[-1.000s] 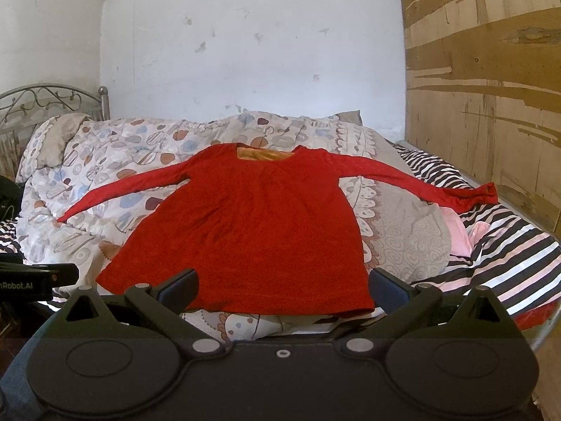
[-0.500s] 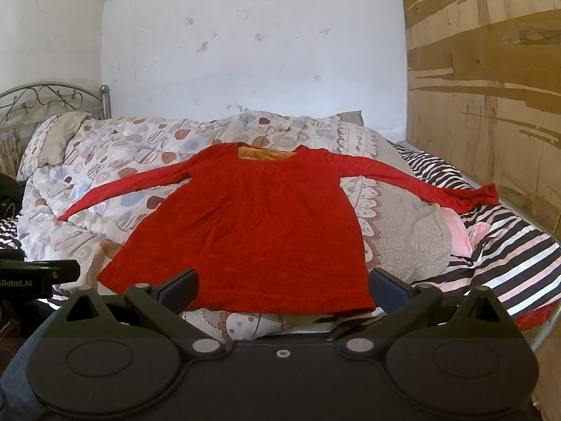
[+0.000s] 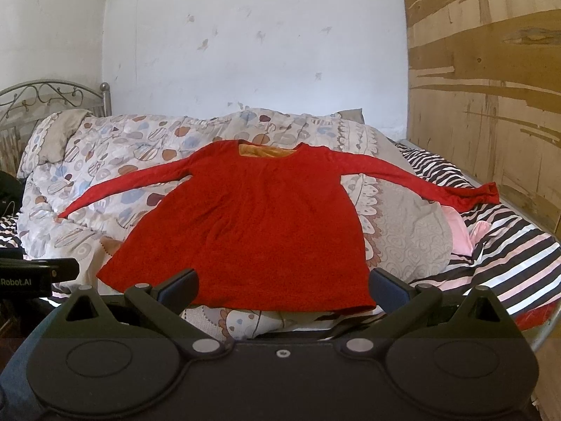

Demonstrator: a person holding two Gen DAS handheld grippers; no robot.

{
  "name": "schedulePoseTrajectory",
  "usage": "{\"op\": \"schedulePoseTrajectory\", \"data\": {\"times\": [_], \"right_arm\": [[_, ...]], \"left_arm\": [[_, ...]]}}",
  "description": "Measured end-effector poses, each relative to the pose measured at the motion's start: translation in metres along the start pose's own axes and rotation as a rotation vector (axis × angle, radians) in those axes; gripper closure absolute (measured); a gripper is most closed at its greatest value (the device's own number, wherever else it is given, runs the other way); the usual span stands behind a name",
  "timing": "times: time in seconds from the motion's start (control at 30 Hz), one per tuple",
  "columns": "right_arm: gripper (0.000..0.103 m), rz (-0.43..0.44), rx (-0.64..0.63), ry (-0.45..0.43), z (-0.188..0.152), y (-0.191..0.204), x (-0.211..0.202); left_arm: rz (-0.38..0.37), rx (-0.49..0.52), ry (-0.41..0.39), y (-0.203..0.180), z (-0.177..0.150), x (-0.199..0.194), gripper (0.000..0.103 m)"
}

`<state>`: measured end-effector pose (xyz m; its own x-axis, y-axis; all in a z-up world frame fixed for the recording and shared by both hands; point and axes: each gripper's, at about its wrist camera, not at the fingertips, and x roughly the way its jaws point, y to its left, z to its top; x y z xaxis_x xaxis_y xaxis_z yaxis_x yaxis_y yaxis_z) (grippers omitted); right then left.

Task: Fold small clothes

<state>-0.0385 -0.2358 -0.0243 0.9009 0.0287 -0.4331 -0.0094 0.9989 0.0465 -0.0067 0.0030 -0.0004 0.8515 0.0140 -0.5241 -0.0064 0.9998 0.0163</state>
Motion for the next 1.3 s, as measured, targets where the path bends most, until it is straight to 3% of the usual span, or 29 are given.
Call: {"op": "schedulePoseTrajectory", "data": {"times": [0.7, 0.97, 1.3], "right_arm": [[0.0, -0.016, 0.012, 0.062, 0.006, -0.002, 0.008], [0.0, -0.004, 0.082, 0.177, 0.047, -0.016, 0.041], [0.0, -0.037, 0.047, 0.158, 0.086, -0.041, 0.098]], "left_arm": [[-0.023, 0.034, 0.032, 0.0, 0.001, 0.005, 0.0], [-0.044, 0.103, 0.015, -0.009, 0.056, 0.036, 0.0], [-0.073, 0.152, 0.034, -0.033, 0.12, 0.108, 0.0]]}}
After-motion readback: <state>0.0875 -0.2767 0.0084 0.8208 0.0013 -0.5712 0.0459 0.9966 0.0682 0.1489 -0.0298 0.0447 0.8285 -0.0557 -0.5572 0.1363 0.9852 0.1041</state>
